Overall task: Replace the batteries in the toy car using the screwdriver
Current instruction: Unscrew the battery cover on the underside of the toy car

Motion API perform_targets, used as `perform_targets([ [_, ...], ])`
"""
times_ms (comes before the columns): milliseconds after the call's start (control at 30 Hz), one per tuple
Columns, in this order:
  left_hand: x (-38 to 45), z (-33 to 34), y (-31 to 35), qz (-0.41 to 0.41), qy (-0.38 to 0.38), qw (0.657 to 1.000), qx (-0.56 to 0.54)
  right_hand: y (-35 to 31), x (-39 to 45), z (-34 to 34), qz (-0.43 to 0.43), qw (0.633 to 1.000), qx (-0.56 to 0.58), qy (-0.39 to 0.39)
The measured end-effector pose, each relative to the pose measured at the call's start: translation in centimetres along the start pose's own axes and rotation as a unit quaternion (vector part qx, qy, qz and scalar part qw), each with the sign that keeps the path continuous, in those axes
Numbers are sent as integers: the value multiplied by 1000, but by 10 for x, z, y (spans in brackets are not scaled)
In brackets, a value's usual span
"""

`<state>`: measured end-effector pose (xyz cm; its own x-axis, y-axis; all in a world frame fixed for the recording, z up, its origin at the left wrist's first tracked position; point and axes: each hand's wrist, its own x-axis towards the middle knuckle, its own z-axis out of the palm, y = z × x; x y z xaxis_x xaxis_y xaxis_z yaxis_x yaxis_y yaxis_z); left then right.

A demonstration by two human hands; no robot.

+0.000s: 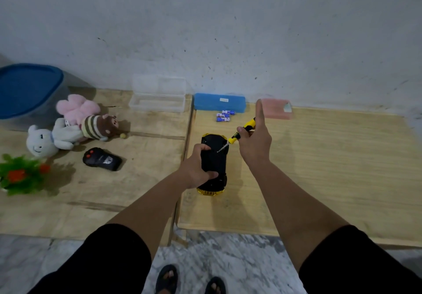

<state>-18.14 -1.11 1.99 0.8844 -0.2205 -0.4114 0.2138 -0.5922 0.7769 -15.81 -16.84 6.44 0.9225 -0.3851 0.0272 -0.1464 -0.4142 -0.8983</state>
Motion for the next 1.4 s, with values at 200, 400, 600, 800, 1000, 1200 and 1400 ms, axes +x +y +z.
perform_targets([
  [200,0,-1,3,4,-1,1000,-10,-2,2,1,-5,1000,-2,0],
  [400,-3,-4,9,7,-4,1000,-14,-3,3,1,-11,1000,-4,0],
  [600,-5,-8,13,9,-6,1000,-15,-7,3,1,-12,1000,-6,5],
  [800,-7,-10,14,7,-7,1000,-22,-9,3,2,-11,1000,-8,12],
  [1000,-10,-10,15,0,-13,999,-40,-13,-3,2,-44,999,-13,8],
  [1200,-10,-10,16,-12,-12,999,-49,-20,-7,-2,-129,989,-45,-53],
  [1400,-10,-7,12,-18,5,998,-65,-27,-11,-2,-184,968,-86,-146],
])
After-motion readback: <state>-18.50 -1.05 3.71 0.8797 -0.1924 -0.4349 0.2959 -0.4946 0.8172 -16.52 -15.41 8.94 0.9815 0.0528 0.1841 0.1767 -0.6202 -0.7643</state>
